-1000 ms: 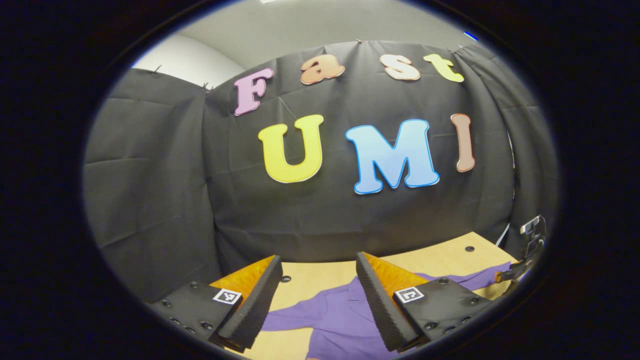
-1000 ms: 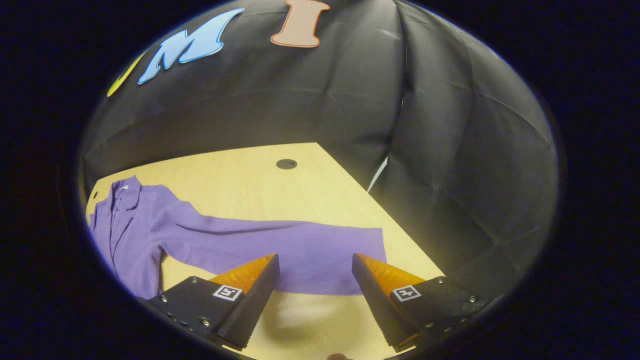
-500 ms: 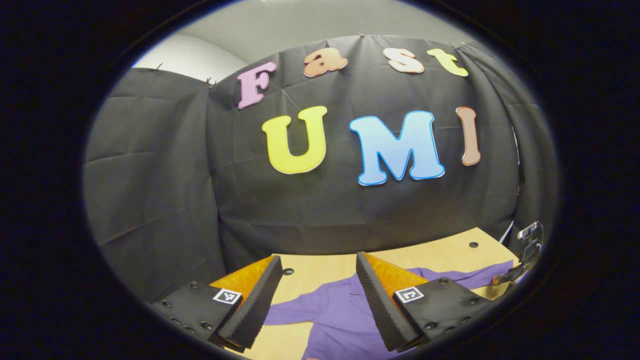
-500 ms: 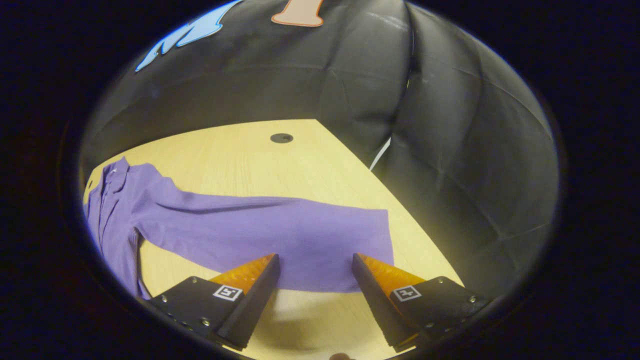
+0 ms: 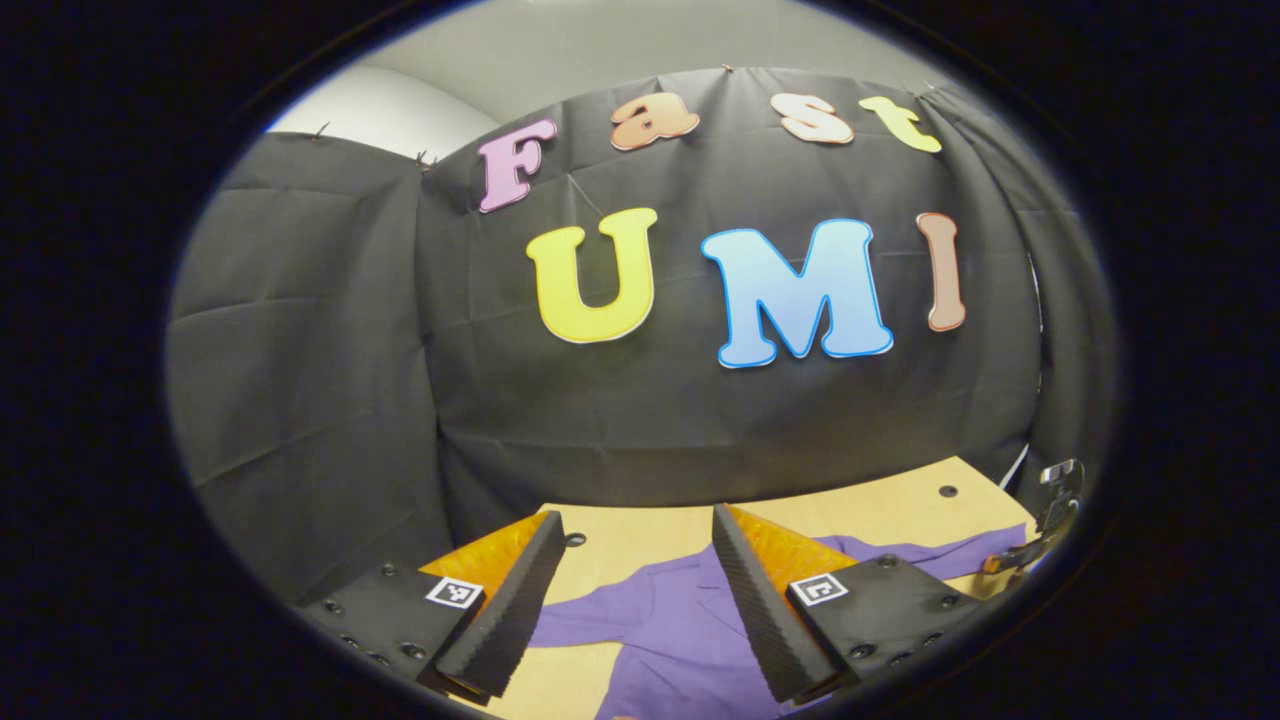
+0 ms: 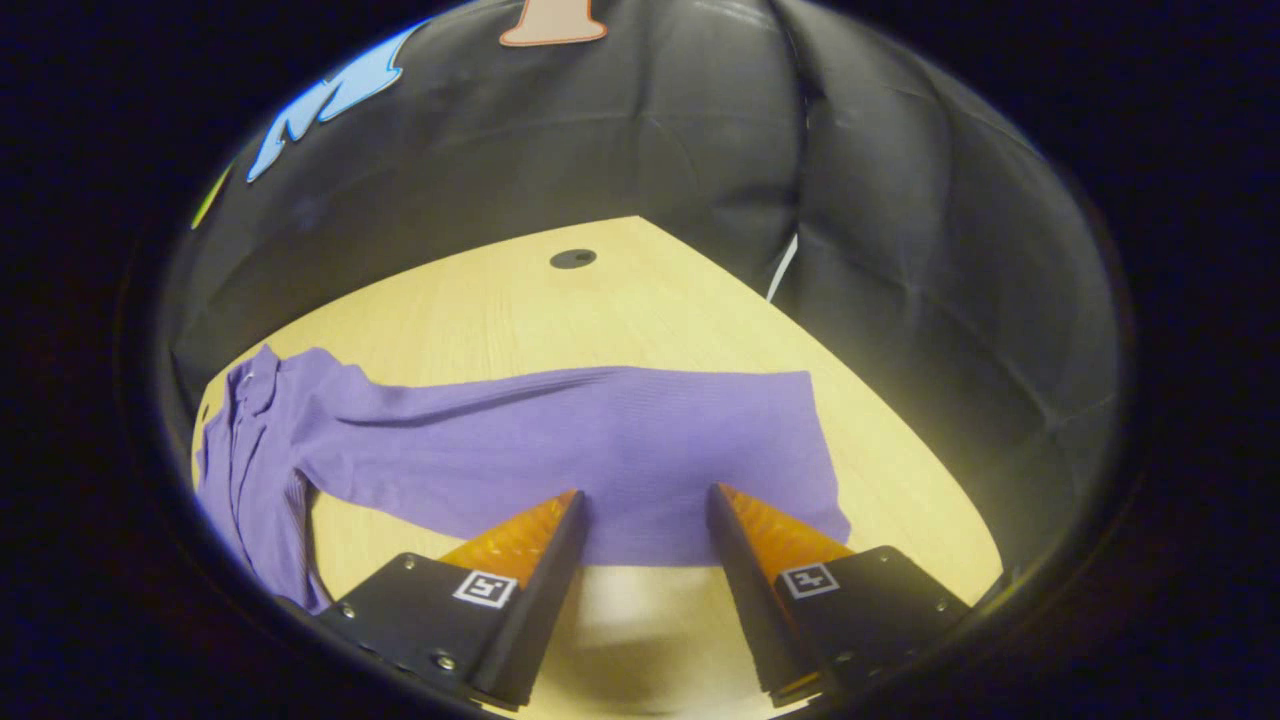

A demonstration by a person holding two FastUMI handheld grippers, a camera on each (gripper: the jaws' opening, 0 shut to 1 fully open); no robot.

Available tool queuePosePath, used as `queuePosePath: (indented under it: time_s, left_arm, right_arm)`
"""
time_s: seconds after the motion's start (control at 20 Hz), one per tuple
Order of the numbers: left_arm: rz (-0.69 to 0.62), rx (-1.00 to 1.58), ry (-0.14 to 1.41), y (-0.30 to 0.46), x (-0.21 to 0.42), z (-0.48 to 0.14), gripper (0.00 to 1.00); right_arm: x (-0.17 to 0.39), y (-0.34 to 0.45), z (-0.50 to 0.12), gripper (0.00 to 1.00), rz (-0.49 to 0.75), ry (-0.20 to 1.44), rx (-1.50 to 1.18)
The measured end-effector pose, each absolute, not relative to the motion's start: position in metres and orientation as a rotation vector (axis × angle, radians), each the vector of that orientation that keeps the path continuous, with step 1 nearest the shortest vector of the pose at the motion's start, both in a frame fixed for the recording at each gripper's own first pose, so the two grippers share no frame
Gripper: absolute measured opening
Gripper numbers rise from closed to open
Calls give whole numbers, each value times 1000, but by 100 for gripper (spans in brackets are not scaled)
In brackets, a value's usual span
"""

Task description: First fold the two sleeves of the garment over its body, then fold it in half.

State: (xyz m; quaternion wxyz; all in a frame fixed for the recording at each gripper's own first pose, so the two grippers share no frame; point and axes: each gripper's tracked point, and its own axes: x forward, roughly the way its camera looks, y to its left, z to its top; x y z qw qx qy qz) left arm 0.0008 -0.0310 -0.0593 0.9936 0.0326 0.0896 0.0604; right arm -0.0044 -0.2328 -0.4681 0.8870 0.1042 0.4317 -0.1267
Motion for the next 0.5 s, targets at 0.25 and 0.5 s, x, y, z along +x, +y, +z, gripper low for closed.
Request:
queuePosePath:
  time_s: [0.25, 0.5]
  left_arm:
    - [122, 68, 177, -30, 0, -58, 93]
    - [135, 50, 183, -24, -2, -64, 93]
  right_arm:
    - [2, -228, -464, 30, -273, 913, 258]
    - [6, -227, -463, 24, -284, 944, 286]
